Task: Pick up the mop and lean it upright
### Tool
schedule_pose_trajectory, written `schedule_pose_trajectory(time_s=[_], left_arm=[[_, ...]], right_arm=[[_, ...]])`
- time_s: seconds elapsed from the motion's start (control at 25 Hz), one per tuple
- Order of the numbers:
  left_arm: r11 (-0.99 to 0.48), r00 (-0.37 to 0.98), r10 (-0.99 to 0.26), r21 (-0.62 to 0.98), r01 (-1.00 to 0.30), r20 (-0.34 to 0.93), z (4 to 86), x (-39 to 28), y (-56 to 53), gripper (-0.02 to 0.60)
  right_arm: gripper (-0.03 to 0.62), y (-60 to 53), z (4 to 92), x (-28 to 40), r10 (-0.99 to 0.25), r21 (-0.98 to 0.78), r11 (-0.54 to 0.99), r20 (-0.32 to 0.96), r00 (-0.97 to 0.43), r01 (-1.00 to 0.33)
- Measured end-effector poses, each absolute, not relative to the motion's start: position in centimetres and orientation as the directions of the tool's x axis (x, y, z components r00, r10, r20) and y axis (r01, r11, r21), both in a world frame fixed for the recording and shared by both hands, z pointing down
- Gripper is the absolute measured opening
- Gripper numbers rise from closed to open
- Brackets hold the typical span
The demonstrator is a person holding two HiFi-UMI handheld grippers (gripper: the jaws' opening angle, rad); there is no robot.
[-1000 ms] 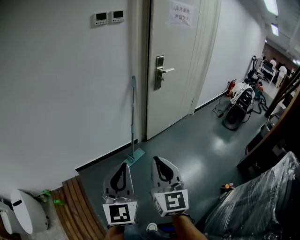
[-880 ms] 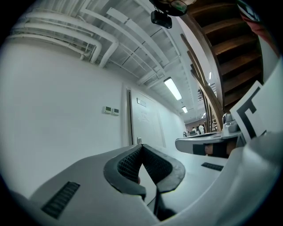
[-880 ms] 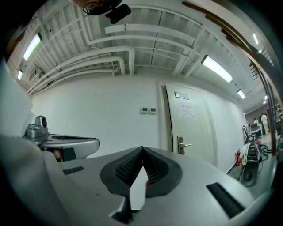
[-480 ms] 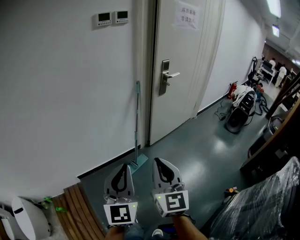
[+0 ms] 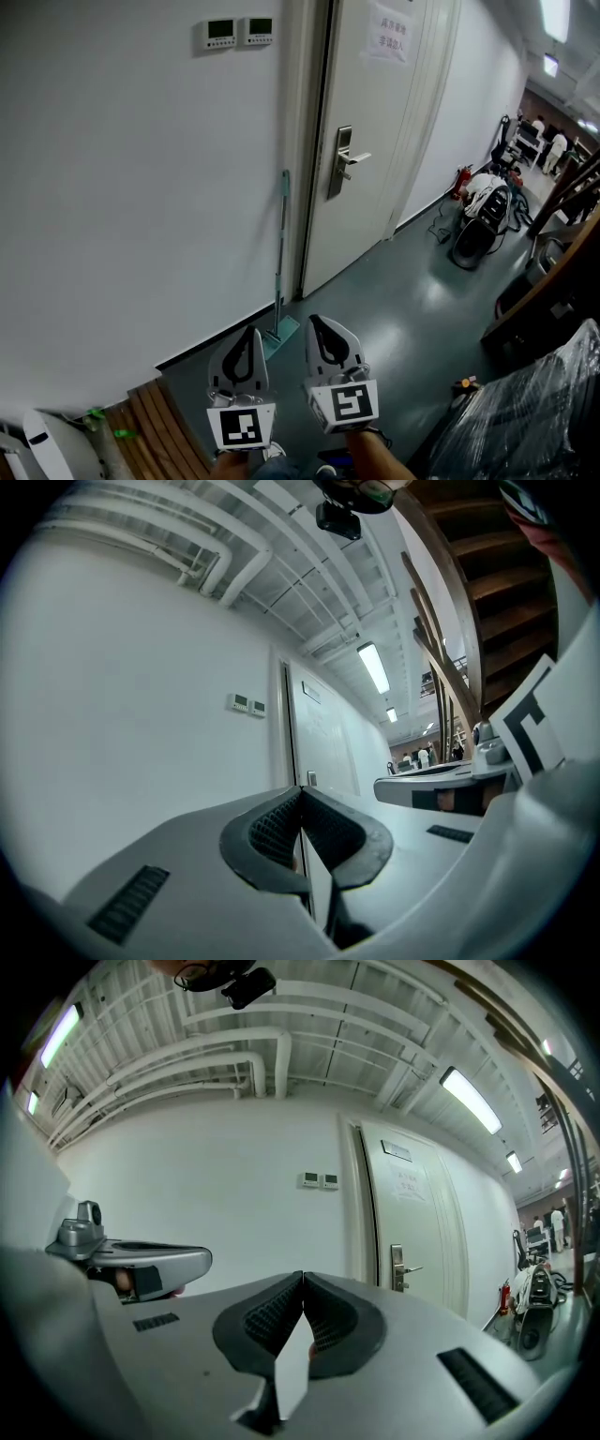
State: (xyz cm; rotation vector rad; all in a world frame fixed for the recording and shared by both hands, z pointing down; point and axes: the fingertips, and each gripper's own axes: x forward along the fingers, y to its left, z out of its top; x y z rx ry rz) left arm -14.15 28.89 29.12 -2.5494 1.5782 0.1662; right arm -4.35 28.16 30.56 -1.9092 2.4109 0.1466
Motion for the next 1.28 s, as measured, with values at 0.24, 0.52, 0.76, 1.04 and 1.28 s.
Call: schedule_pose_trajectory(time_s=[0.24,0.52,0.76,1.04,1.28], left_arm=[[-0.468,0.468,-0.867,-0.045,-0.883,-0.169,29.0,-16.0,25.9,0.012],[-0.486,0.486,-0.859,-0.038,-0.873,-0.163,29.5,-16.4,23.7,0.012],[-0.484,0.484,-0.861,-0.040,-0.874,-0.158,30.2,-15.4,21.0,0.012],[-0.475,0.477,-0.864,-0.049,-0.878,-0.161,30.2,-11.8,16.2,0.012],[-0.464,0.464,-0.872,-0.043,-0.885,-0.156,30.4,-8.1,11.2,0.012]], right_arm=[[0.017,25.6,30.5,-6.1,-0.975,0.040,0.191,-0.104,-0.195,-0.981],[0.017,23.6,30.8,-6.5,-0.979,0.044,0.173,-0.103,-0.177,-0.984],[0.018,21.0,31.5,-5.3,-0.979,0.035,0.173,-0.106,-0.176,-0.984],[0.017,15.9,31.8,-1.7,-0.977,0.035,0.185,-0.106,-0.187,-0.982],[0.018,11.0,32.3,1.6,-0.973,0.042,0.208,-0.089,-0.211,-0.977]])
